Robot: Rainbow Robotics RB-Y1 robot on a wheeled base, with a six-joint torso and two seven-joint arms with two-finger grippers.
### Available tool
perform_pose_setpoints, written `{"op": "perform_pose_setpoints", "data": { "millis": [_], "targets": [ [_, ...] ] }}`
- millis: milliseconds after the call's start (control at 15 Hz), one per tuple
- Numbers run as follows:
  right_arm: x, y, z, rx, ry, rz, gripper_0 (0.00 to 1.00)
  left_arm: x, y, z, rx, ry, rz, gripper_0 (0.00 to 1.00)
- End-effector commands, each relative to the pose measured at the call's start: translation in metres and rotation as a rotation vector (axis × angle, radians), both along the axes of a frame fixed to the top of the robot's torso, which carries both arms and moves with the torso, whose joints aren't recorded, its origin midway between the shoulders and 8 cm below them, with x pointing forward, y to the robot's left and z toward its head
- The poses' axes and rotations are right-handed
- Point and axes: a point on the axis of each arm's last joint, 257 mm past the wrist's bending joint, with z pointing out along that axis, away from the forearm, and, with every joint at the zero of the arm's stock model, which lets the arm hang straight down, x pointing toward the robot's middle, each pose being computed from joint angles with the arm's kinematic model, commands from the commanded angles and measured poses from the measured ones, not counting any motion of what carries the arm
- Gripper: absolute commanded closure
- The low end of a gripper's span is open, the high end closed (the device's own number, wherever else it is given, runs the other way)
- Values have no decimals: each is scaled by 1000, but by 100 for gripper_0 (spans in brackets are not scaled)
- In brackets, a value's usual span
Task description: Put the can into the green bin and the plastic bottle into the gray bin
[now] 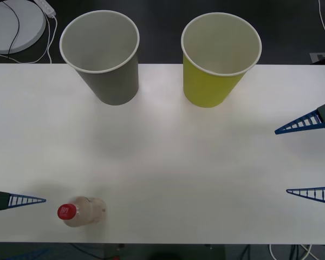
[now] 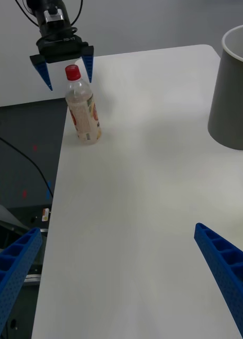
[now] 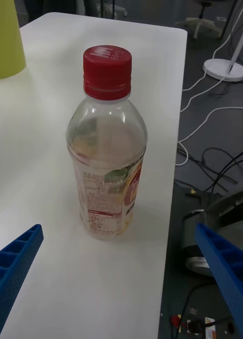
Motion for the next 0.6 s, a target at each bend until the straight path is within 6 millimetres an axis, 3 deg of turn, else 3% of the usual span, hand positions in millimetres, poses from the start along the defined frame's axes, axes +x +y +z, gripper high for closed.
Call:
{"op": "perform_pose_setpoints", "data": {
  "millis": [67,600],
  "targets": [
    [0,0,0,0,0,0,0,4,-11,1,-34,-18,7,0],
    [0,0,0,0,0,0,0,11,-33,0,-78,-43,10,0]
  ]
}}
